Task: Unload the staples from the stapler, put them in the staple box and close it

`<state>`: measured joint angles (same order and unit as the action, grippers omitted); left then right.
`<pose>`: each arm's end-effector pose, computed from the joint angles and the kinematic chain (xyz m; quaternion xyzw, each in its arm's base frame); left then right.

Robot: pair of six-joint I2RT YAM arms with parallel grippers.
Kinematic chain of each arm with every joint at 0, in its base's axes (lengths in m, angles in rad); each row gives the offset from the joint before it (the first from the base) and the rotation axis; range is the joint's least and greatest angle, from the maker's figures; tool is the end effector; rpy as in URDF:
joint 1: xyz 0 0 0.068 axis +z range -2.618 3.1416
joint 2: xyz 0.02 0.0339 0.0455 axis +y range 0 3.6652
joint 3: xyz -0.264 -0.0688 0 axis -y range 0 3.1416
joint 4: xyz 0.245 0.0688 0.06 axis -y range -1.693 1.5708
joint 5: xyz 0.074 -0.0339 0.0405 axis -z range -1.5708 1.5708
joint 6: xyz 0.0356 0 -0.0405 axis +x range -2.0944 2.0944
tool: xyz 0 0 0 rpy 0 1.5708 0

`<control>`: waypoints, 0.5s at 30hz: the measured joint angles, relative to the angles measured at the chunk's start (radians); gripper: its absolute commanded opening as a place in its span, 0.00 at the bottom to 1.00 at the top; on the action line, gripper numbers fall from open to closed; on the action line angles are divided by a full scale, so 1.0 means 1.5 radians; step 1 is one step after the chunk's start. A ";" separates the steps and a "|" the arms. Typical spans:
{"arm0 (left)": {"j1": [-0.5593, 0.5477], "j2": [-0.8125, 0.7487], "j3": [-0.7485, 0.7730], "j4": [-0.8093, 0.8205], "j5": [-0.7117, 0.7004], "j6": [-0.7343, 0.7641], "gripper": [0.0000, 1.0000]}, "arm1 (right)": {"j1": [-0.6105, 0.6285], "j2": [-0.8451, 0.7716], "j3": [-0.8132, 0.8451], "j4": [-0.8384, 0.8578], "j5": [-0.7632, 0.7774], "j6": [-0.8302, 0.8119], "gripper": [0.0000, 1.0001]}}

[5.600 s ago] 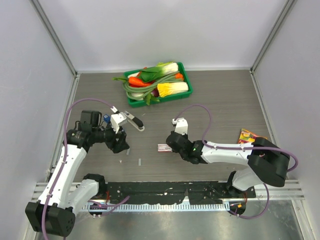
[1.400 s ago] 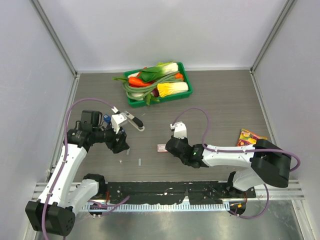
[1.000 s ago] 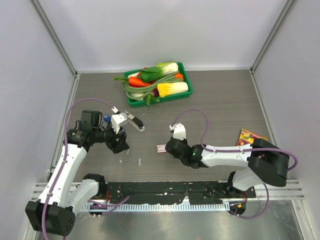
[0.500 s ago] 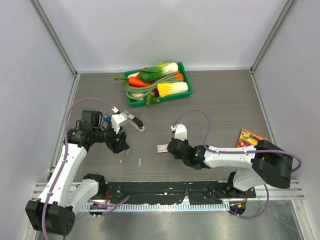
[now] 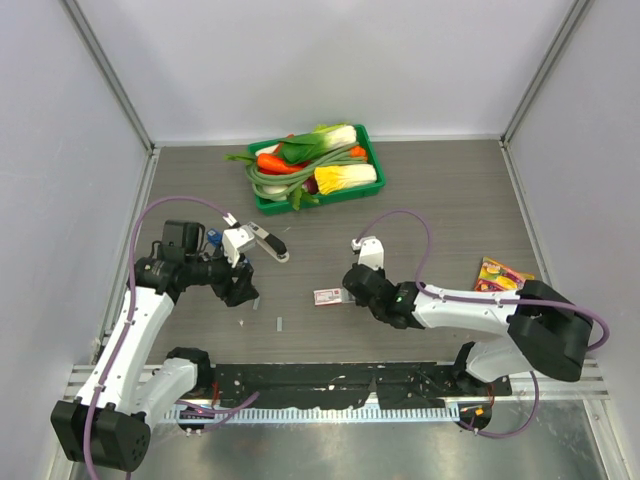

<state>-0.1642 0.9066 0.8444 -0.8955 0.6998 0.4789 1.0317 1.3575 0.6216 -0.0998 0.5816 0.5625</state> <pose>0.1578 -0.0494 0.2832 0.3812 0.8170 -0.2784 0.3312 0.1480 0.2093 0.1746 -0.1076 0.8935 0.0593 0.4320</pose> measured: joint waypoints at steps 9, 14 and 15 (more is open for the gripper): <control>0.000 0.000 0.000 0.000 0.000 0.000 0.69 | -0.001 0.032 0.000 0.005 -0.017 -0.005 0.10; 0.000 0.000 0.000 0.000 0.000 0.000 0.69 | -0.001 0.046 0.000 0.011 -0.027 -0.005 0.10; 0.000 0.000 0.000 -0.001 0.000 0.000 0.69 | -0.001 0.047 0.000 0.012 -0.030 -0.005 0.10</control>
<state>-0.1642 0.9066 0.8444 -0.8963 0.6998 0.4789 1.0309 1.4273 0.6216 -0.0811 0.5365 0.5552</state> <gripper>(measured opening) 0.692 0.104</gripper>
